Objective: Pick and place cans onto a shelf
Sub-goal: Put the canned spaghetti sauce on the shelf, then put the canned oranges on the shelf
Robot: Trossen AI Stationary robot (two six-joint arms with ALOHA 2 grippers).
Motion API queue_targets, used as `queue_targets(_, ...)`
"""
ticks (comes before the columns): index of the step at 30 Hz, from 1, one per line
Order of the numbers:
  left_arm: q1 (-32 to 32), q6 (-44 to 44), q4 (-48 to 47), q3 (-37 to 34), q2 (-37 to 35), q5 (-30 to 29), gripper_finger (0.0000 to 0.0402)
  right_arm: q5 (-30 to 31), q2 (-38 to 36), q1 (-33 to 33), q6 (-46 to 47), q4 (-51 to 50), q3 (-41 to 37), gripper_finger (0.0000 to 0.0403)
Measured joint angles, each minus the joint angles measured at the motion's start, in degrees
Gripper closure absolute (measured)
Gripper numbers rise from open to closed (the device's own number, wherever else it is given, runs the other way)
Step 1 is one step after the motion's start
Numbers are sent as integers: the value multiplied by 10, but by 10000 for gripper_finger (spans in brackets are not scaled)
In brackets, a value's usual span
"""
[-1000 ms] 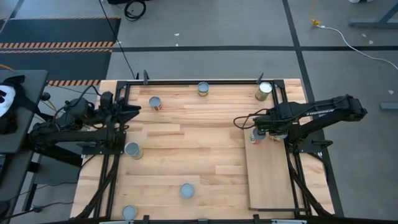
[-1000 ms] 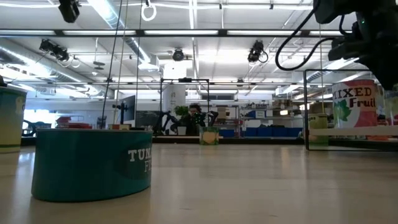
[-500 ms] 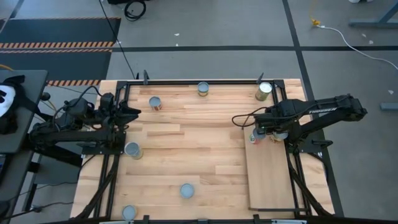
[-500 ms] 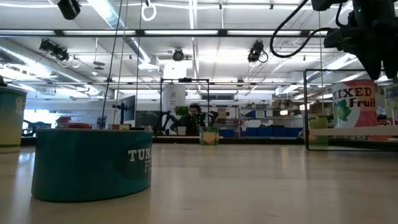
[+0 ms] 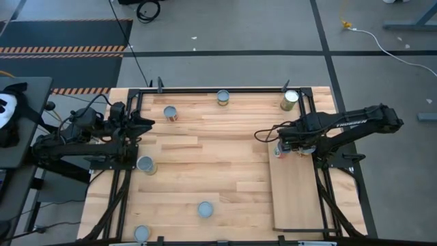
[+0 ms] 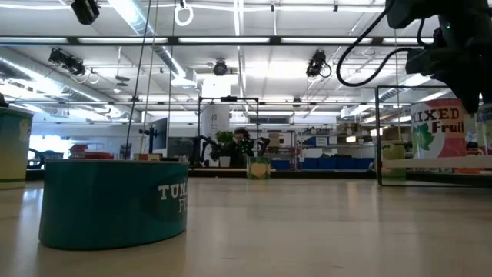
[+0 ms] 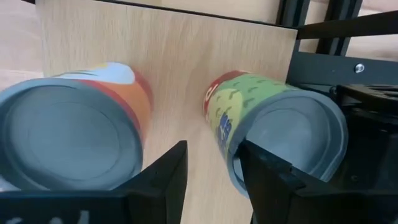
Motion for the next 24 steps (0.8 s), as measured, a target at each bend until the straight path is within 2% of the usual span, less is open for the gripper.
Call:
queue_targets(16, 0, 2, 0, 0, 0, 0, 233, -3, 0, 0, -8, -15, 31, 249)
queue_targets(21, 0, 26, 11, 0, 0, -4, 233, 43, 1, -7, -18, -54, 111, 249)
queue_targets(24, 0, 63, 41, 0, 0, -40, 233, 89, 2, -28, -31, -61, 180, 249)
